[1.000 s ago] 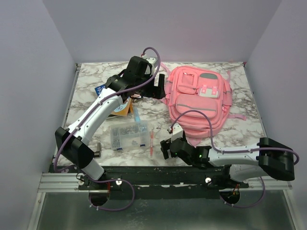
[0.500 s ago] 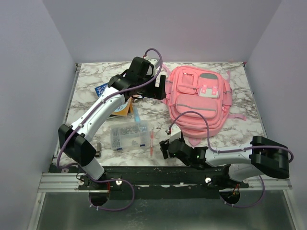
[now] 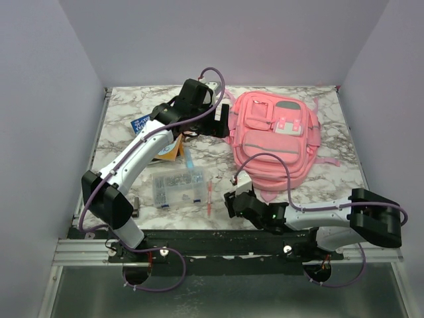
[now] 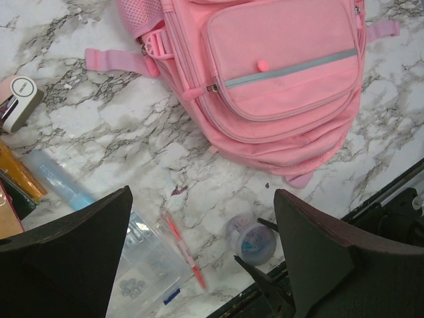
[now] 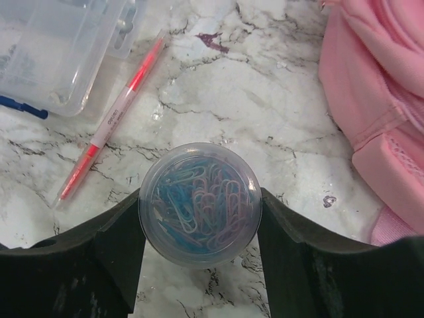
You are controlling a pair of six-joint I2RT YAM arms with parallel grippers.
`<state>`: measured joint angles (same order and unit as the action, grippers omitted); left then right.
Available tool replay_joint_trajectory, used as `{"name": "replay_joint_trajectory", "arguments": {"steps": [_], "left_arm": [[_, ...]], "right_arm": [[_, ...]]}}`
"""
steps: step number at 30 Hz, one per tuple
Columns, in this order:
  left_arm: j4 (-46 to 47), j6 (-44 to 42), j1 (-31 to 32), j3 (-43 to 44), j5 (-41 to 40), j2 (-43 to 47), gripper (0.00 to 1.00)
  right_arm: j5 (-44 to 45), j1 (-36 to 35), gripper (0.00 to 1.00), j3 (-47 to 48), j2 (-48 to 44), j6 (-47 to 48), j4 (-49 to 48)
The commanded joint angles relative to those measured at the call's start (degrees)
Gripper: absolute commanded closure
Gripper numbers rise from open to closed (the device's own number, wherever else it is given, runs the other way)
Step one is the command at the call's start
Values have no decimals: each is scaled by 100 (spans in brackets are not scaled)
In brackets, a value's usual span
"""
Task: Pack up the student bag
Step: Pick up the stationery from the center of the board, then place the stationery in the student bag.
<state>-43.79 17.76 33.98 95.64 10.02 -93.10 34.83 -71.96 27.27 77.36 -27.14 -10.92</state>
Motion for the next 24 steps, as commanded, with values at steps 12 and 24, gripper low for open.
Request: {"name": "replay_joint_trajectory", "arguments": {"steps": [12,24], "left_arm": [[1135,-118,12,-823,205,343,11],[2929,-1631,1411,-1966,-1108,227,6]], "right_arm": [[1168,641,55,1586,-1373,-420,2568],[-1261,5321,62,1803,-1997,34,2948]]}}
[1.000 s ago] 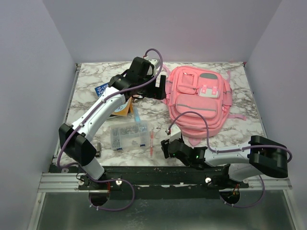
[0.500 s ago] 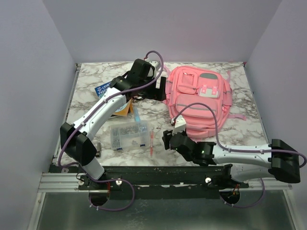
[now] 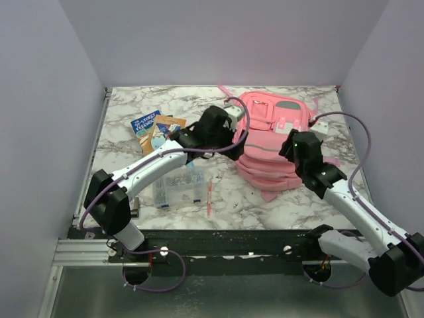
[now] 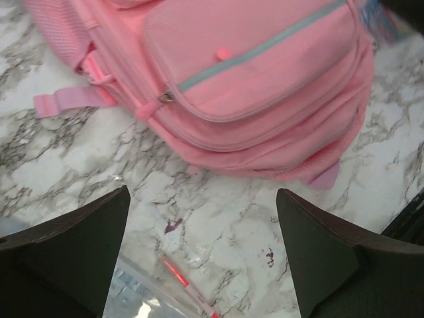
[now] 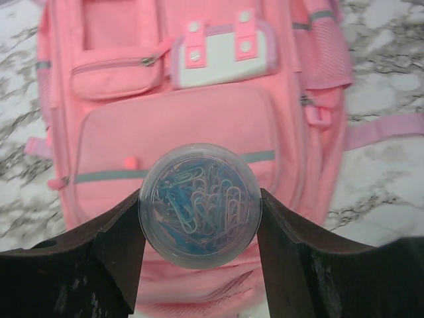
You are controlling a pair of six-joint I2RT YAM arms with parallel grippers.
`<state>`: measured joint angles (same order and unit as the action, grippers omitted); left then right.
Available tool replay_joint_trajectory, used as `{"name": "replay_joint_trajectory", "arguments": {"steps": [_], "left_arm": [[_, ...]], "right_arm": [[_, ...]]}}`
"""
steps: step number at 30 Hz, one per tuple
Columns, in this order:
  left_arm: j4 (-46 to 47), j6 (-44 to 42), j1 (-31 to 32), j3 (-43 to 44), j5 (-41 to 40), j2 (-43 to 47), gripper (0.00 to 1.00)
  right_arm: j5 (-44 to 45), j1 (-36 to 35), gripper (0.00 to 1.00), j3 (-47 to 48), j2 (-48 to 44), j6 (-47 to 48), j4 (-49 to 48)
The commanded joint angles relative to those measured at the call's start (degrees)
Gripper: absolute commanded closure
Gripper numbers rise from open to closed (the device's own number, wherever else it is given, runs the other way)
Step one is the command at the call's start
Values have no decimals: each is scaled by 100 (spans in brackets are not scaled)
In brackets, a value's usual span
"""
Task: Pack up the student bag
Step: Place the stationery in the student bag.
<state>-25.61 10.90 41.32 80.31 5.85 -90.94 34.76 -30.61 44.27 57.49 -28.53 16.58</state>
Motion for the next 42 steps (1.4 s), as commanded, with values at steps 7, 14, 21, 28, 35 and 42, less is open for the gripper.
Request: {"name": "replay_joint_trajectory", "arguments": {"steps": [7,14,21,28,35,42], "left_arm": [[1452,-2543,1335,-66,-1242,-1002,1],[1541,-3031,1493,479,-2120,-1910,2],[1594,-2825,1503,881,-2312,-2352,2],[1563,-2554,1502,1166,-2615,-2675,19],[1571,-2466,1502,1106,-2152,-2541,12],[1630,-2401,1488,1121,-1923,-2726,2]], "right_arm": [[-4098,3292,62,435,287,-195,308],[-3528,3314,61,721,-568,-85,675],[-3734,3311,61,658,-583,-138,741],[-4157,3309,61,291,-834,-462,469],[-3976,3316,61,370,-850,-386,605],[-4048,3316,61,331,-841,-403,547]]}}
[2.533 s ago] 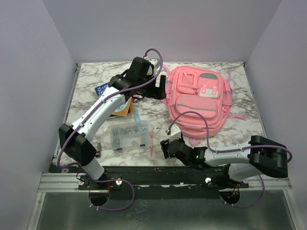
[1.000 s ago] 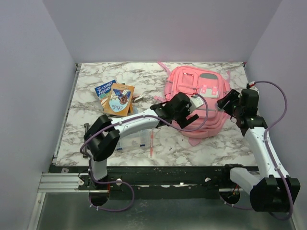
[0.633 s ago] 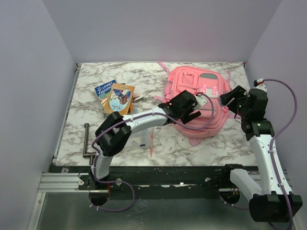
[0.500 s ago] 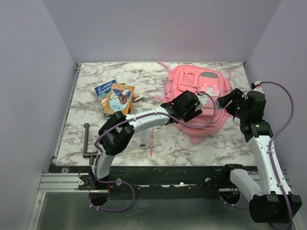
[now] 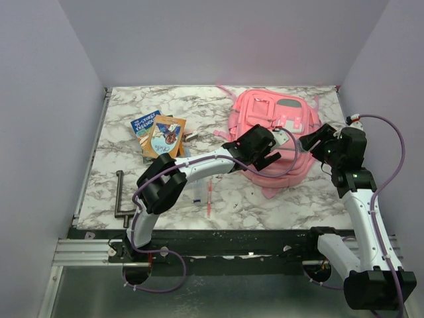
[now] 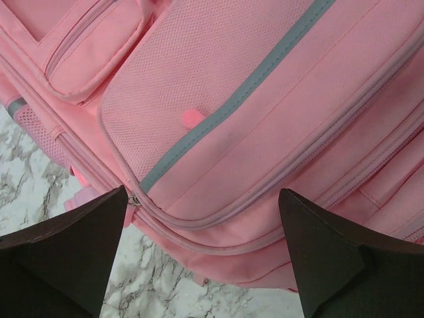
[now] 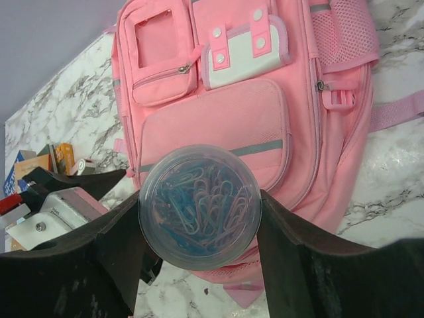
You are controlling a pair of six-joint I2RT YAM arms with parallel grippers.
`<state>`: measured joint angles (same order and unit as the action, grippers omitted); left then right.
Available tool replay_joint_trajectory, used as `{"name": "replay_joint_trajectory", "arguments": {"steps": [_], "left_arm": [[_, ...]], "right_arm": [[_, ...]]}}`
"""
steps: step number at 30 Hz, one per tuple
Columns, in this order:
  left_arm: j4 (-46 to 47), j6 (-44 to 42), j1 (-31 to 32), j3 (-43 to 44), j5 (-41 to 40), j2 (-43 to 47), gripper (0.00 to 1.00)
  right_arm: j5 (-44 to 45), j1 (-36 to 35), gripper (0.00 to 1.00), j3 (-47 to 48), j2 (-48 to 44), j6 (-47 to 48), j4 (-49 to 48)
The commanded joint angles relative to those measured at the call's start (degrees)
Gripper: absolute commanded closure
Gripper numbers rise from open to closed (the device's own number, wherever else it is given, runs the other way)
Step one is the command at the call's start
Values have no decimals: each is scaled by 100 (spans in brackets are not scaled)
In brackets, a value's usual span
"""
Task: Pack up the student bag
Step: Place the stationery in the student bag.
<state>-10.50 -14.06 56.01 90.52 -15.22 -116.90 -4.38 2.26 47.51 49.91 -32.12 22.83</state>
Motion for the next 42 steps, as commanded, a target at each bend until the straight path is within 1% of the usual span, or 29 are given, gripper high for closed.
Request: {"name": "replay_joint_trajectory", "arguments": {"steps": [1,4,6,9,12,17,25,28,29,31,32,33,35,40,42], "left_arm": [[105,72,18,164,178,-185,2],[110,149,-12,234,110,-279,3],[117,259,-28,289,13,-305,7],[185,357,-46,316,-93,-285,16],[240,453,-46,322,-57,-150,32],[368,598,-46,272,-69,93,43],[270,809,-57,448,-5,159,65],[189,926,-64,527,84,146,70],[177,960,-64,570,81,129,73],[96,1005,-64,659,144,94,75],[48,1036,-64,710,174,79,79],[18,1066,-66,758,205,74,80],[-52,1128,-73,821,317,71,81],[-203,1260,-116,942,604,26,72],[-353,1362,-162,1050,753,-33,66]], "right_arm": [[-161,25,61,10,-74,-40,-81],[-190,29,61,40,-46,-38,-25],[-152,24,61,9,-76,-16,-8],[-131,28,61,-69,-165,-23,28],[-150,29,61,-180,-226,-35,68],[-148,27,61,-372,-295,16,132],[-269,23,61,-560,-484,61,264],[-374,21,61,-665,-538,60,227],[-414,21,61,-708,-543,53,209],[-474,28,61,-756,-542,32,186],[-511,22,61,-760,-544,23,185],[-547,23,61,-782,-543,14,194],[-608,23,61,-832,-542,-12,175],[-878,29,61,-990,-540,-70,58],[-937,23,61,-1060,-537,-109,17]]}}
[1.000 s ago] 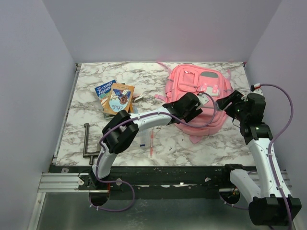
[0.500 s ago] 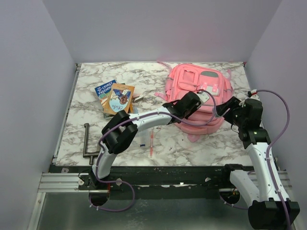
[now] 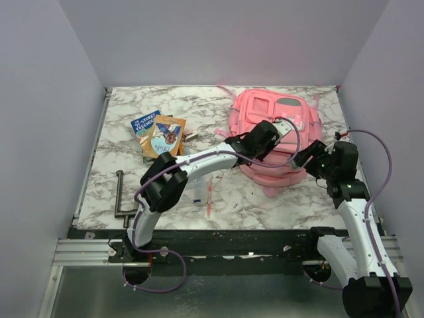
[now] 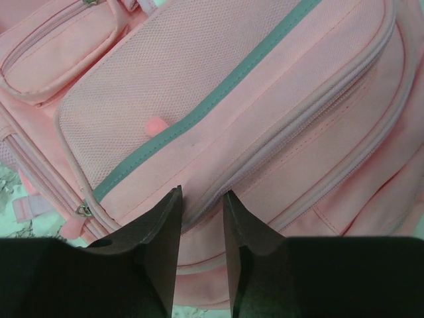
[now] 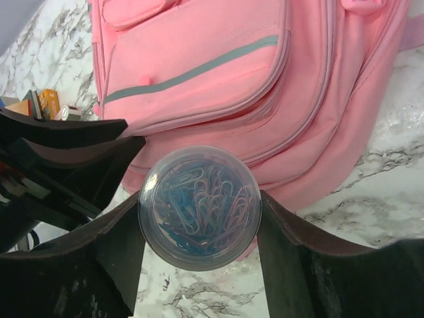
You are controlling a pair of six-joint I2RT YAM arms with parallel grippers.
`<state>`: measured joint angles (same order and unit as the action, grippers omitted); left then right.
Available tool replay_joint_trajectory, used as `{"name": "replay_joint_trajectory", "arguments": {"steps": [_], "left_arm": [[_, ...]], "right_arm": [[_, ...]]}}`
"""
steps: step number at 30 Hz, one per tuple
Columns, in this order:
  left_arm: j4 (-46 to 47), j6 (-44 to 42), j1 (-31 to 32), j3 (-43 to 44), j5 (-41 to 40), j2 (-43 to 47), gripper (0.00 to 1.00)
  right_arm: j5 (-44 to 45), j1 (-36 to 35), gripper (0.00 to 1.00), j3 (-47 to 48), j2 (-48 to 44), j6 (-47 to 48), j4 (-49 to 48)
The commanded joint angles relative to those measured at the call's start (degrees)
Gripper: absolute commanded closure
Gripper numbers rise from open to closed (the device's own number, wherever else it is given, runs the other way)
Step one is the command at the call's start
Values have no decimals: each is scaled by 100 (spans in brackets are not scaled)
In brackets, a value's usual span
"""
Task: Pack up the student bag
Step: Place the stationery in the student bag.
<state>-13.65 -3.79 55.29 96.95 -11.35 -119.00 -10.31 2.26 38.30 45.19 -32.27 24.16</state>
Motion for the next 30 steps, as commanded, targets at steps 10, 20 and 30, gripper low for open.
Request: {"name": "replay_joint_trajectory", "arguments": {"steps": [10,20,30], "left_arm": [[-298,924,-392,697,872,-91,64],[-305,901,-366,669,1029,-355,60],[-446,847,-365,885,395,-627,59]], "right_arm": [[-480,27,61,-256,-36,-183,-200],[-786,23,61,-437,40,-481,-455],[-846,22,61,-503,126,-530,-590]]}}
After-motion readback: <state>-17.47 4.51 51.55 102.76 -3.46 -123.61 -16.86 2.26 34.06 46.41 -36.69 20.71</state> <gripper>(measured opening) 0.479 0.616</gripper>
